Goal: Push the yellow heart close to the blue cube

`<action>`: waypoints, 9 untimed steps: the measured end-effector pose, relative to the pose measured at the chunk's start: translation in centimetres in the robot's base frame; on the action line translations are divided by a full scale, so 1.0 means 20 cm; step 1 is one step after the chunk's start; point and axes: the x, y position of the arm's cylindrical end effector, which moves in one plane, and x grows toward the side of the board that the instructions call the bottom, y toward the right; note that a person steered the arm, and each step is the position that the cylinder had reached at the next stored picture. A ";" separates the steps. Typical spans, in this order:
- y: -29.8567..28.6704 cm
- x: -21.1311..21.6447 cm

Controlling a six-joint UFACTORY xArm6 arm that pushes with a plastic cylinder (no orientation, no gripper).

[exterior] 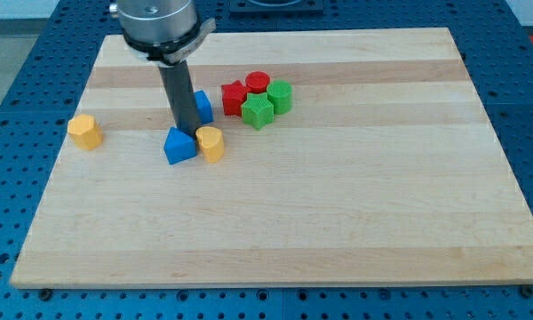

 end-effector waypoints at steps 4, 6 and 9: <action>0.04 0.39; 0.24 0.21; 0.22 0.00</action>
